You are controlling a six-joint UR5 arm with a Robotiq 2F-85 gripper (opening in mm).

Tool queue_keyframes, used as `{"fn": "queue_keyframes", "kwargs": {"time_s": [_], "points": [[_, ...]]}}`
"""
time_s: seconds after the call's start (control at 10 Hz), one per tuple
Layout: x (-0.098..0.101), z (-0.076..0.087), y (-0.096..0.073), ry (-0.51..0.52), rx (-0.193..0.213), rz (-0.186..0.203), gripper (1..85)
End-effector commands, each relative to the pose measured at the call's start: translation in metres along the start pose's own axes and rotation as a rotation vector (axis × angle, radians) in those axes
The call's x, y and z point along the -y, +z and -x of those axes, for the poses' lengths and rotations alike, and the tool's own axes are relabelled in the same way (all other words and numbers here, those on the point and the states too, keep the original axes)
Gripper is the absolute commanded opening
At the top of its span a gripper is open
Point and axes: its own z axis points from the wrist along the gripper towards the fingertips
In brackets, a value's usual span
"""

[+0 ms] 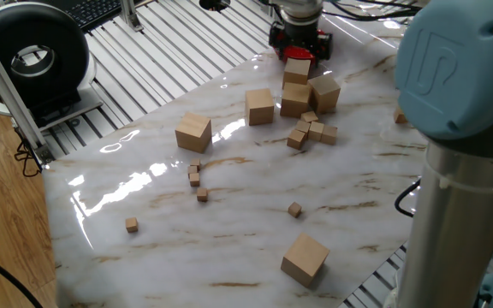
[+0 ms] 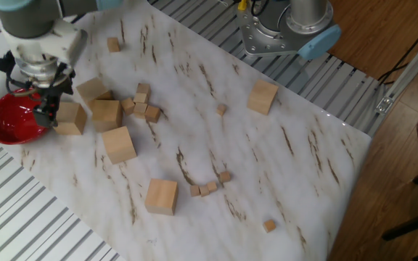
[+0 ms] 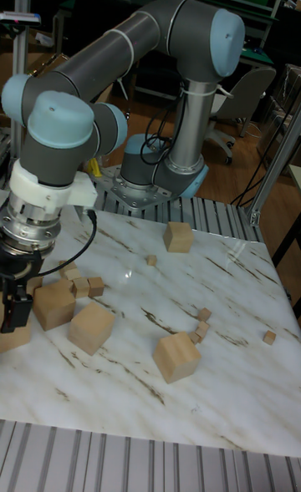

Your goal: Stack the blocks in a vertical line of five

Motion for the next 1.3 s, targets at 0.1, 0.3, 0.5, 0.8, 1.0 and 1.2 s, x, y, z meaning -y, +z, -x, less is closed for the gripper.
{"fn": "queue_keyframes", "kwargs": {"time_s": [0.1, 0.3, 0.5, 0.8, 1.0, 1.2], "points": [[0.004, 0.004, 0.012, 0.020, 0.029, -0.053, 85.0], [0.009, 0.003, 0.006, 0.020, 0.014, -0.056, 85.0], [0.016, 0.004, -0.008, 0.030, -0.005, -0.054, 85.0], [0.021, 0.003, -0.001, 0.034, -0.008, -0.069, 85.0], [0.022, 0.004, 0.007, 0.037, 0.001, -0.079, 85.0], [0.025, 0.004, 0.016, 0.039, 0.002, -0.092, 85.0]]}}
